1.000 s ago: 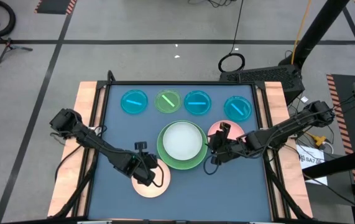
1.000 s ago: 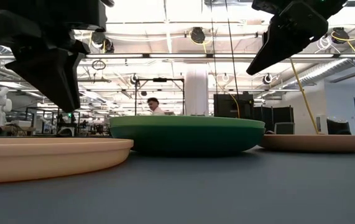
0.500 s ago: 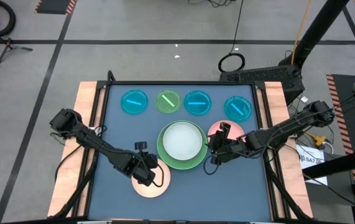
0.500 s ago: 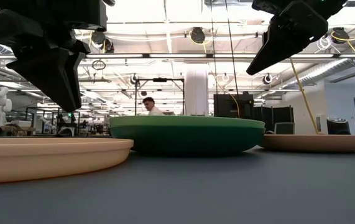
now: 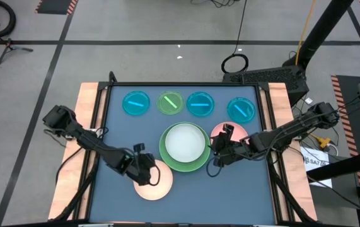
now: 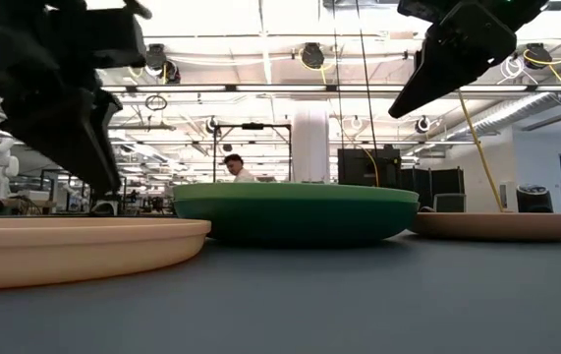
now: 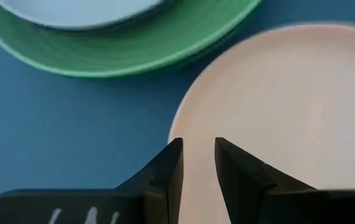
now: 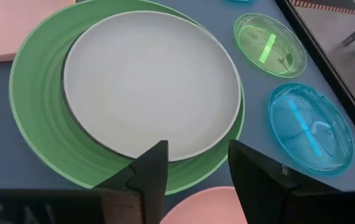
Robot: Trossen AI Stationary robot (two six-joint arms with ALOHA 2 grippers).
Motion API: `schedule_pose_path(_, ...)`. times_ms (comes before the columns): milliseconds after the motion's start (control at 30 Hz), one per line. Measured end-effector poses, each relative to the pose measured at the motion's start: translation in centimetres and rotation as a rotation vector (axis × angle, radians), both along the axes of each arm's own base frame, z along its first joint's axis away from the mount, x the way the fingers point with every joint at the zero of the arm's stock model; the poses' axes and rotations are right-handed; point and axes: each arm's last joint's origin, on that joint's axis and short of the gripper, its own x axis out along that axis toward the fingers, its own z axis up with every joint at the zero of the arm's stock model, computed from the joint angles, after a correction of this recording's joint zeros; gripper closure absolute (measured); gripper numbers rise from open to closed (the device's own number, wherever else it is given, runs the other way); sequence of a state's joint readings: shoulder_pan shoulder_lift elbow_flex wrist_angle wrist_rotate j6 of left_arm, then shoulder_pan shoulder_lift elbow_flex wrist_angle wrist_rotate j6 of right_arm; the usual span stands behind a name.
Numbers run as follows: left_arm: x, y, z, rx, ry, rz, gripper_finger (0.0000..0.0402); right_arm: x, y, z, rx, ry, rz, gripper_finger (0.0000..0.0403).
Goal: Stack plastic plates
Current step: Stack the light orange plate on the gray plate
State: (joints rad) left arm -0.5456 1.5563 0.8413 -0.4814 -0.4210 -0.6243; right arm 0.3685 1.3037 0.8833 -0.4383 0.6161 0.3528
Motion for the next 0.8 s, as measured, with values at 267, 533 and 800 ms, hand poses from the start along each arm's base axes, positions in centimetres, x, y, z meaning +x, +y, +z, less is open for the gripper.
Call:
schedule_pose_path(267, -1.09, -0.19, -0.78, -0.009, -0.014, 0.023, 0.0302, 0.02, -0.10, 0.08, -0.031, -0.015, -0.024, 0.0243)
schedule_pose_path(533, -1.30, -0.34, -0.79, 0.012, -0.013, 0.016, 0.0302, 0.03, -0.10, 0.09, -0.031, -0.016, -0.024, 0.0243)
schedule_pose_path(800, -1.33, -0.30, -0.65, 0.010, -0.015, 0.018, 0.0302, 0.04, -0.10, 0.09, -0.031, -0.017, -0.024, 0.0243)
